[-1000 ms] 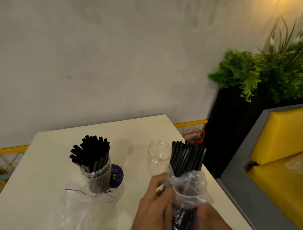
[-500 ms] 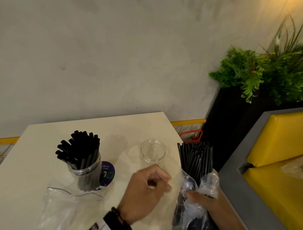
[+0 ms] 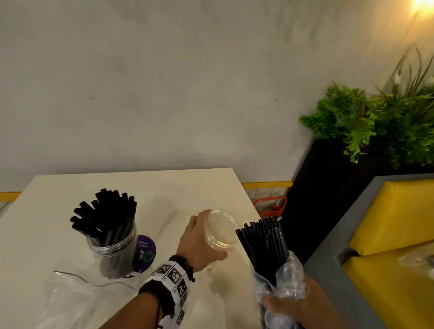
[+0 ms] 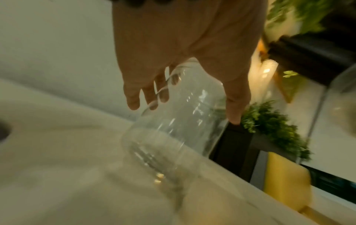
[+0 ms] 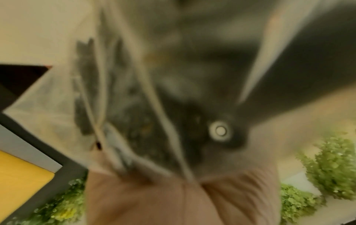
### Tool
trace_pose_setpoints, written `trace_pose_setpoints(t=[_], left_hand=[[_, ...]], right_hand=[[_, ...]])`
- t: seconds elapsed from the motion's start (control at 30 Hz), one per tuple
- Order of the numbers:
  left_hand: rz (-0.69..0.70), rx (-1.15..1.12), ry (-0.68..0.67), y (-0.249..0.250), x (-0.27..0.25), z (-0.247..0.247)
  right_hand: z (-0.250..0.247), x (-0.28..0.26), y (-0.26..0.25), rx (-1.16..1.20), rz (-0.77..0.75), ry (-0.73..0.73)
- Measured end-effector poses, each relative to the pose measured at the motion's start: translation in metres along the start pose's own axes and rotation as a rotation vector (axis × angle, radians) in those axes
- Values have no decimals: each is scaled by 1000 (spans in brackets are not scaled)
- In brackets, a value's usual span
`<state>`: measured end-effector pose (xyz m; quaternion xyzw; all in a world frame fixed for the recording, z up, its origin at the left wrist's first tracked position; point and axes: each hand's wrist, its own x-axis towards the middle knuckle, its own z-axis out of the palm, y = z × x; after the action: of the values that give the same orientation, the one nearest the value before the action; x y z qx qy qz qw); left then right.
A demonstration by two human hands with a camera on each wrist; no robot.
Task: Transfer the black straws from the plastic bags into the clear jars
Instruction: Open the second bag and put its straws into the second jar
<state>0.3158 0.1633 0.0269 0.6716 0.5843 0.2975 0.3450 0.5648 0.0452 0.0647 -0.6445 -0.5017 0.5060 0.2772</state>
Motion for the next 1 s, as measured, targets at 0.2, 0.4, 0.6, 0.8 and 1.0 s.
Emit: trace_pose_setpoints(t=[0.2,0.4,0.6,0.8,1.0], left_hand=[[335,460,-54,30,-44,-44],[474,726,32,39,-73,-72],[506,758,103,34,-87,-86],[449,817,6,37,-104,-86],[336,664,-102,40,-121,-72]], right_hand=[[-5,2,-32,-377,-83,-85],[8,-1,-52,-489,-94,-232],[24,-11,-72,-707,-135,-258],[34,-18,-97,-917,-116,-302],[56,-33,-145,-1636,-252,9]])
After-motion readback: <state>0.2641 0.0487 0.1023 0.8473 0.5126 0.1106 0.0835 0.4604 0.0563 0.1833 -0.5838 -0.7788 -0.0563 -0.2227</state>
